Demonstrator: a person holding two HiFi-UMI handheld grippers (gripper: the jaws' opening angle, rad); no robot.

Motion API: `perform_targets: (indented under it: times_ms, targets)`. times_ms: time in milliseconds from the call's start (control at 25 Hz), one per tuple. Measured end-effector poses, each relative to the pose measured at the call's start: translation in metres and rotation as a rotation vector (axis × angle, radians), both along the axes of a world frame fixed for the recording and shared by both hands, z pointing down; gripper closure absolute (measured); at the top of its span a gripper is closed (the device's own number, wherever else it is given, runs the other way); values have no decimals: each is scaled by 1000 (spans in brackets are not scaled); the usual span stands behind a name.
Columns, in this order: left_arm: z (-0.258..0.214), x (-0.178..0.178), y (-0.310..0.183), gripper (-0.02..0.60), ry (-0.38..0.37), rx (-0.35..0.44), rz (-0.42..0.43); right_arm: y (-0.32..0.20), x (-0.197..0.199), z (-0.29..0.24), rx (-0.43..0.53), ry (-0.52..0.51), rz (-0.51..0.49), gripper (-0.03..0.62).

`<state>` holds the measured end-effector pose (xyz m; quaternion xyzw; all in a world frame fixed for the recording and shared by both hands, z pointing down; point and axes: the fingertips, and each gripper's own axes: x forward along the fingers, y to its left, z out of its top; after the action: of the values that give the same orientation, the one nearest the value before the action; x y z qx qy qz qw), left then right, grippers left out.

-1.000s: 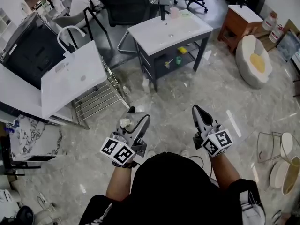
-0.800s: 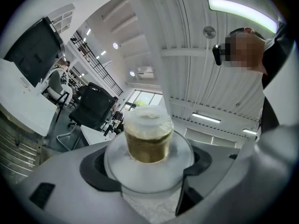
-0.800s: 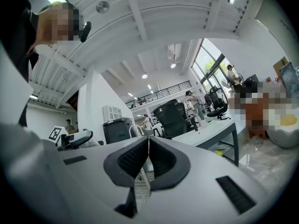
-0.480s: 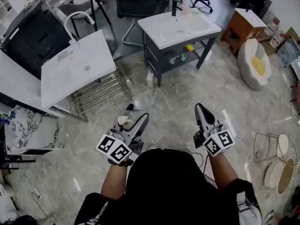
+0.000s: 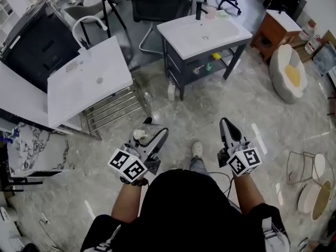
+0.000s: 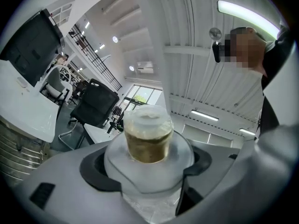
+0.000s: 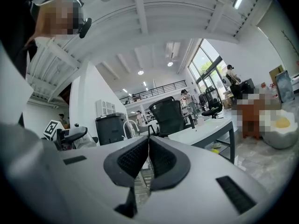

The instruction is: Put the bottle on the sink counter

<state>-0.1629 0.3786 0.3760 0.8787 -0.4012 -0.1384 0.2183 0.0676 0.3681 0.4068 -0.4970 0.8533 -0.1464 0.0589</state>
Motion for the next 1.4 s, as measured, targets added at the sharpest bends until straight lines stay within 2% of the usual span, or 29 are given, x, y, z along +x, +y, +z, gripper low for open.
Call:
perform_targets:
  times_ms: [160, 600, 840, 1000, 1200, 1400]
  targets:
    - [-1, 9, -35, 225, 8, -9, -14, -36, 10, -3, 15, -20, -9, 563]
    - [-14, 68, -135, 225, -9, 23, -32, -151, 80, -6, 32, -54, 20, 563]
    - [-9, 109, -178, 225, -4, 7, -36, -191, 122, 3, -8, -67, 29, 563]
    - [7, 135, -193, 225, -29, -31, -4, -211, 141, 19, -41, -67, 37, 563]
    - [17, 142, -222, 225, -45, -67, 6, -236, 145, 34, -86, -71, 53, 563]
    - [22, 138, -272, 225, -36, -53, 6, -272, 151, 36, -78, -63, 81, 563]
